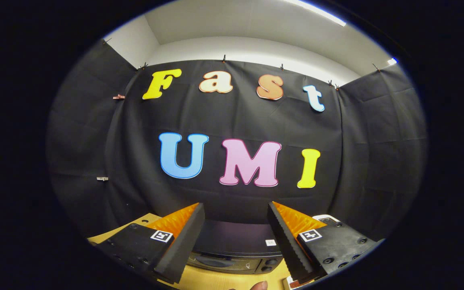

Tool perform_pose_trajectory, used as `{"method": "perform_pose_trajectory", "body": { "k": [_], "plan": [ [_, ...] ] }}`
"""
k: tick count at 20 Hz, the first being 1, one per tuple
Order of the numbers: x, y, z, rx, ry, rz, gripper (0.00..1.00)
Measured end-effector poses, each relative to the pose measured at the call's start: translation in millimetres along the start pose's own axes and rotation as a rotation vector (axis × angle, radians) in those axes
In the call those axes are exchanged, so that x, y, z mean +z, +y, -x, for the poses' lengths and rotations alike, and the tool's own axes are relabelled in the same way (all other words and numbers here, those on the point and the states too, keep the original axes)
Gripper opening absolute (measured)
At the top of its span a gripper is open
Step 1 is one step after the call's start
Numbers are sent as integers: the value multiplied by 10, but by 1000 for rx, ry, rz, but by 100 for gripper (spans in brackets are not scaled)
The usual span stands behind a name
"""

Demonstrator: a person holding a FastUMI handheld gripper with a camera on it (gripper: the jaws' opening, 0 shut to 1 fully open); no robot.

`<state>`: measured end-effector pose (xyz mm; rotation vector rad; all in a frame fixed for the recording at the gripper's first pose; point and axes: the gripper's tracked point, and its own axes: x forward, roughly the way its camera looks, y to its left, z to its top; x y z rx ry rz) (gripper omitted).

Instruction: Open the toaster oven, put the food inside, and close the toaster oven door.

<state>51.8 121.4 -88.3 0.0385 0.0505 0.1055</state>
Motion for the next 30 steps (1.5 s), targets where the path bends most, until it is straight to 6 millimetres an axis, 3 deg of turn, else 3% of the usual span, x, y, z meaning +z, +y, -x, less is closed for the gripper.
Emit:
{"method": "perform_pose_trajectory", "body": {
  "k": [3, 6, 10, 15, 18, 23, 30],
  "plan": [
    [-415, 220, -177, 2, 47, 11, 97],
    [-952, 372, -299, 8, 144, 10, 97],
    [-1590, 410, -420, -6, 280, -20, 97],
    [-2140, 425, -522, -42, 416, -59, 98],
    [-2372, 408, -608, -62, 469, -37, 98],
    [-2422, 444, -641, -83, 491, -74, 99],
    [-2477, 465, -372, -81, 518, -81, 99]
  ]
}}
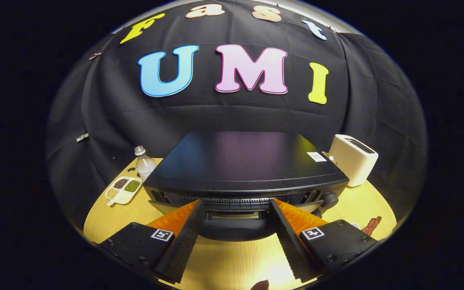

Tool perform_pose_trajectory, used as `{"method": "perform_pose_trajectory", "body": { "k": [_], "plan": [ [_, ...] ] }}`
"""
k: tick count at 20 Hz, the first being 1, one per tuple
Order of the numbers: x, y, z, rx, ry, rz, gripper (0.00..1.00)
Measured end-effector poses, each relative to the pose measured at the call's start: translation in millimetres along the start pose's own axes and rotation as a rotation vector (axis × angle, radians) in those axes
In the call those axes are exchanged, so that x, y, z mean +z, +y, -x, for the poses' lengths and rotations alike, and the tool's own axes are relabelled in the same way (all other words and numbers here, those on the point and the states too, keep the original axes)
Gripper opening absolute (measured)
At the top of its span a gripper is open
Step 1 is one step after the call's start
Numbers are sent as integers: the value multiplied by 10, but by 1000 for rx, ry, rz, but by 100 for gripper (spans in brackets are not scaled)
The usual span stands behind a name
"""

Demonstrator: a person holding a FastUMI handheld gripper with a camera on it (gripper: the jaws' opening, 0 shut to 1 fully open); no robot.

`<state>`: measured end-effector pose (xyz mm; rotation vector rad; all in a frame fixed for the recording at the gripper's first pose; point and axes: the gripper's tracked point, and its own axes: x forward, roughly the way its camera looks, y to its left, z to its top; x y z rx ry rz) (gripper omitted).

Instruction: Open the toaster oven, put the food inside, and close the toaster oven door.

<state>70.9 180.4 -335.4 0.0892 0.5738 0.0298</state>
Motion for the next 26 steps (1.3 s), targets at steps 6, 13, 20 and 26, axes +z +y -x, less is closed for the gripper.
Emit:
{"method": "perform_pose_trajectory", "body": {
  "k": [6, 13, 20, 26],
  "plan": [
    [-310, 11, 274, 2, 31, -6, 99],
    [-697, 11, 504, 3, 88, 12, 98],
    [-1146, 17, 599, 5, 203, 12, 98],
    [-1475, -52, 562, -1, 304, 28, 98]
  ]
}}
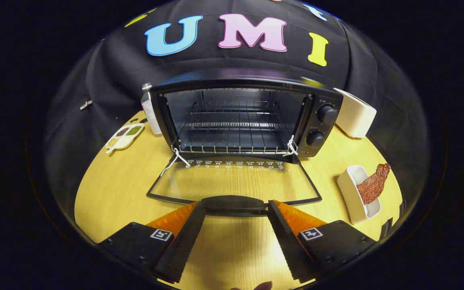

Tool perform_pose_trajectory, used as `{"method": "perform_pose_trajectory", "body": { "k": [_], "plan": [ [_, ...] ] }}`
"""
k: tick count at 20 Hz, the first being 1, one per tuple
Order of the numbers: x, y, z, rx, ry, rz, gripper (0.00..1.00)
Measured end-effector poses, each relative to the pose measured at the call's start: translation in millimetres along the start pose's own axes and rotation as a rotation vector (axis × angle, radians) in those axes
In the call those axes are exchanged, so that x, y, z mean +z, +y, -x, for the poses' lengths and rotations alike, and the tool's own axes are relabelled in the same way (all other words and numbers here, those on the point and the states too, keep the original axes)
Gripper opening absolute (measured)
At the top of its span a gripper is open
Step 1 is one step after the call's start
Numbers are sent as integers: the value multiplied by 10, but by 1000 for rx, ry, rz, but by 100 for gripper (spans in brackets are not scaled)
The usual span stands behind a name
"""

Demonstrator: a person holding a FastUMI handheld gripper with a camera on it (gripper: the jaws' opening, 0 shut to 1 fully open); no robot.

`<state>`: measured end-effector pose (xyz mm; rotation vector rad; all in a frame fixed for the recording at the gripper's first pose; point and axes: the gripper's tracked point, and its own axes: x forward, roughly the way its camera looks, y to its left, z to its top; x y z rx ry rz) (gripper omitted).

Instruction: Open the toaster oven, put the food inside, and close the toaster oven door.

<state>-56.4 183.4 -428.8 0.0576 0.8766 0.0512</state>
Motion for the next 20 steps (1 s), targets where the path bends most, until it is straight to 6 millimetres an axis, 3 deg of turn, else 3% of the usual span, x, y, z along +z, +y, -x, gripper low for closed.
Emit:
{"method": "perform_pose_trajectory", "body": {
  "k": [5, 9, 12, 16, 20],
  "plan": [
    [-132, -73, -34, 10, 20, 7, 98],
    [11, -55, 90, 79, 6, -2, 98],
    [272, -58, 335, 171, -41, -31, 99],
    [609, -284, 727, 274, -102, -30, 99],
    [1009, -811, 1069, 323, -180, -12, 99]
  ]
}}
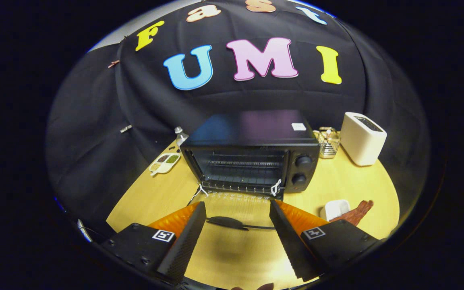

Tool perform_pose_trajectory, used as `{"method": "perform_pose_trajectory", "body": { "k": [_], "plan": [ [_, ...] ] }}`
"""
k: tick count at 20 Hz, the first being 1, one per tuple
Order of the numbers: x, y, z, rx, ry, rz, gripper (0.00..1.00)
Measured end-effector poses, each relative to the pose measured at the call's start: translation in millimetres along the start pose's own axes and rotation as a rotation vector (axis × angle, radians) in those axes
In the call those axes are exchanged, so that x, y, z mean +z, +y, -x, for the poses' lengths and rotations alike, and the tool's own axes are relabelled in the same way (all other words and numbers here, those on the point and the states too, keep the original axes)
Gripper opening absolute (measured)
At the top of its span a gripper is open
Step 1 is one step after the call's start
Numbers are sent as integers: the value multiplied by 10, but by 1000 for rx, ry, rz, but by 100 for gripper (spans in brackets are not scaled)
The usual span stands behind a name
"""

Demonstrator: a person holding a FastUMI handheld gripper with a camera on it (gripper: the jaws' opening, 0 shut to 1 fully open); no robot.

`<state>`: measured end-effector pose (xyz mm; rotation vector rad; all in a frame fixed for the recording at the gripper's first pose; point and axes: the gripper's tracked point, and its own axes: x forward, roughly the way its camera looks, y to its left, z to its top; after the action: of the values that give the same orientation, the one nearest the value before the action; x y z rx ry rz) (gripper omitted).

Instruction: Open the toaster oven, put the food inside, and close the toaster oven door.

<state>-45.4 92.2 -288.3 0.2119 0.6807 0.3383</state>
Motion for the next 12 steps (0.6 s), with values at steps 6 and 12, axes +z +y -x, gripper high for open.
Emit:
{"method": "perform_pose_trajectory", "body": {
  "k": [6, 12],
  "plan": [
    [235, -898, 367, 27, 82, -59, 97],
    [-111, -2168, 391, -43, 339, -29, 97]
  ]
}}
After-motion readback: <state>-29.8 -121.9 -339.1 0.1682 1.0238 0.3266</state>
